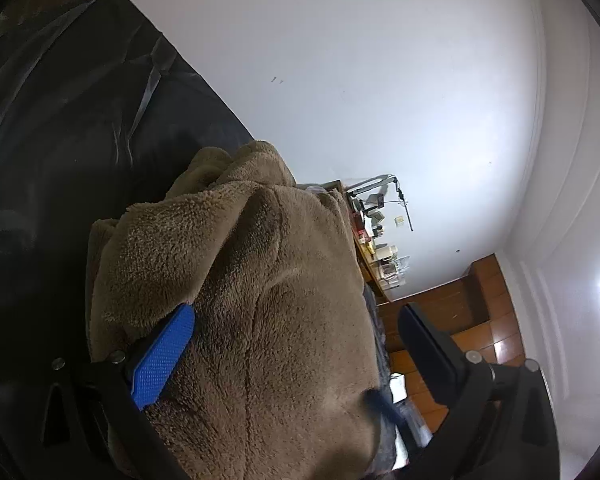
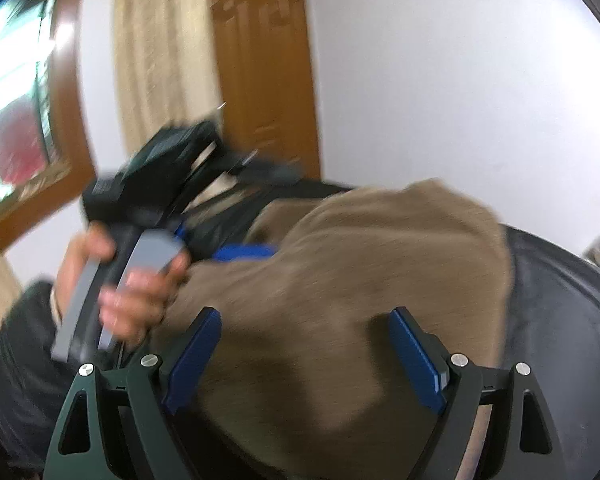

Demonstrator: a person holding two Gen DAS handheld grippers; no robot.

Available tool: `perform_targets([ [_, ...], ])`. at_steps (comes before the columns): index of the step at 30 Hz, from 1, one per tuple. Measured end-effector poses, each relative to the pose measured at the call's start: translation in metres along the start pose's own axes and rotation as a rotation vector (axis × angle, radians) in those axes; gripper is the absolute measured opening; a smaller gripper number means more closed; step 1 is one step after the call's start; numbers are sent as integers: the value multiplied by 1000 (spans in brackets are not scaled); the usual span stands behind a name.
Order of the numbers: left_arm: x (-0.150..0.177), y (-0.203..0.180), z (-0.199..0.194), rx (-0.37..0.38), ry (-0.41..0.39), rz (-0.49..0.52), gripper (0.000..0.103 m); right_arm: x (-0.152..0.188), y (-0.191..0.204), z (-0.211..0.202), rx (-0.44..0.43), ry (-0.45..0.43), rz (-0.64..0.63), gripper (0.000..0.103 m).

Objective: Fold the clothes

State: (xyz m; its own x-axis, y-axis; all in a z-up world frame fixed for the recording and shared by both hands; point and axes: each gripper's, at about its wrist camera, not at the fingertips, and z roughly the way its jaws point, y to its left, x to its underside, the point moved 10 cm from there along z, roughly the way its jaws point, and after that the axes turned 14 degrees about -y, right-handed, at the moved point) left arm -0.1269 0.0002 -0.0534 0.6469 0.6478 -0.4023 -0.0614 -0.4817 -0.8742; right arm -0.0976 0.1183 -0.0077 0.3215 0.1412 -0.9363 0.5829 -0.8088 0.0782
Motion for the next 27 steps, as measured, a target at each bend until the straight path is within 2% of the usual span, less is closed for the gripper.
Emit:
perform_targets([
  [3, 2, -4, 0, -4, 2, 13, 102, 2, -5, -26, 34, 15, 15, 88],
  [9, 3, -6, 0, 14, 6, -2, 102, 42, -22, -19, 8, 76, -62, 88],
  [11, 4, -7, 2, 14, 6, 1, 102, 45, -26, -18, 0, 78, -40, 88],
  [13, 6, -8, 4, 6, 5, 19, 102, 44, -32, -34, -7, 84, -30, 88],
  [17, 7, -10, 5, -8, 2, 44, 102, 44, -31, -28, 1, 84, -45, 88],
  [21, 7, -8, 3, -8, 0, 43, 102, 27, -34, -41, 4, 112, -25, 88],
  [24, 7, -7, 1, -9, -2, 41, 102, -3, -41, -43, 36, 65, -15, 89],
  [27, 6, -6, -1, -6, -3, 36, 102, -16, -49, -39, 50, 58, -23, 89],
])
